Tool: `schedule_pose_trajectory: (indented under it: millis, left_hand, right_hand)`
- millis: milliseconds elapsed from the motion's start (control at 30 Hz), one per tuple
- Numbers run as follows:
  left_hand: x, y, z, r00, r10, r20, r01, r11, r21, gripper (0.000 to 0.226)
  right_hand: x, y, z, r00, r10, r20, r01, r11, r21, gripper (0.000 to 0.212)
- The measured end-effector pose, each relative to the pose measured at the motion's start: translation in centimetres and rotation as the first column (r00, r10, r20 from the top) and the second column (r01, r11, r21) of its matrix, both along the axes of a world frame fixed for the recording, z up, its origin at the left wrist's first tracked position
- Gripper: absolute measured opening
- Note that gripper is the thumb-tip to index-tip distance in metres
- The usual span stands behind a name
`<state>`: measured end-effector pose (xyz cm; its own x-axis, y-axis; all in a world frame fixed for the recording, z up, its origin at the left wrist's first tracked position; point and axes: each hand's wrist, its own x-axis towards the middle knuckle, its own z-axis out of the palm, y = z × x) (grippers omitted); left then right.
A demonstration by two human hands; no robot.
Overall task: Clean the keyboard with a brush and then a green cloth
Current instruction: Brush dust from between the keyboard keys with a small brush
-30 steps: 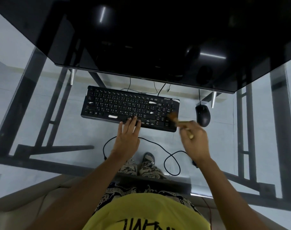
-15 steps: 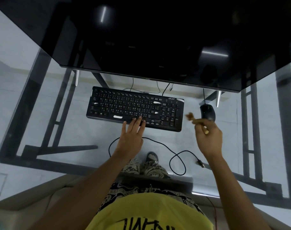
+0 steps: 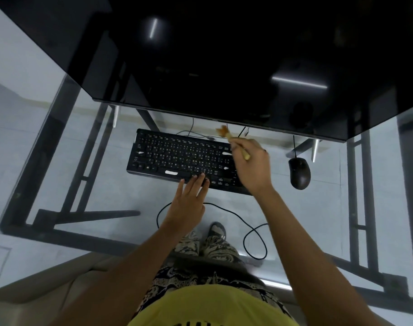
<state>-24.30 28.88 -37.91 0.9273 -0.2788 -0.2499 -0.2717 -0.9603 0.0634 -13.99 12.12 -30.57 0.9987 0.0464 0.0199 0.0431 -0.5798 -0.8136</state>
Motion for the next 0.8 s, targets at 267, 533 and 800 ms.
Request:
schedule_pose_trajectory:
  millis: [267,533,800]
  left_hand:
    - [-0.2,0.2,0.0,0.999,0.024,-0.027,-0.025,0.999,-0.038,0.074]
    - [-0.2,0.9,0.0,0.999,0.011,-0.049,-0.013,0.999,-0.037,0.073]
    - [-1.6,4.4,0.1,0.974,0.225,0.029,-0.218,0.965,-0.148,0.065]
  right_hand:
    - [3.0,0.4,-1.0,0.99,-0.023,-0.137,-0.008,0.975,-0.224,0.025]
    - [3.0,1.0,-1.0,0.984,0.009,-0.177,-0.036,0.987,-0.154,0.025]
    - [1.6,2.5,-1.3,0.996,-0.034,-0.083,0.016,0.978,-0.208,0.023]
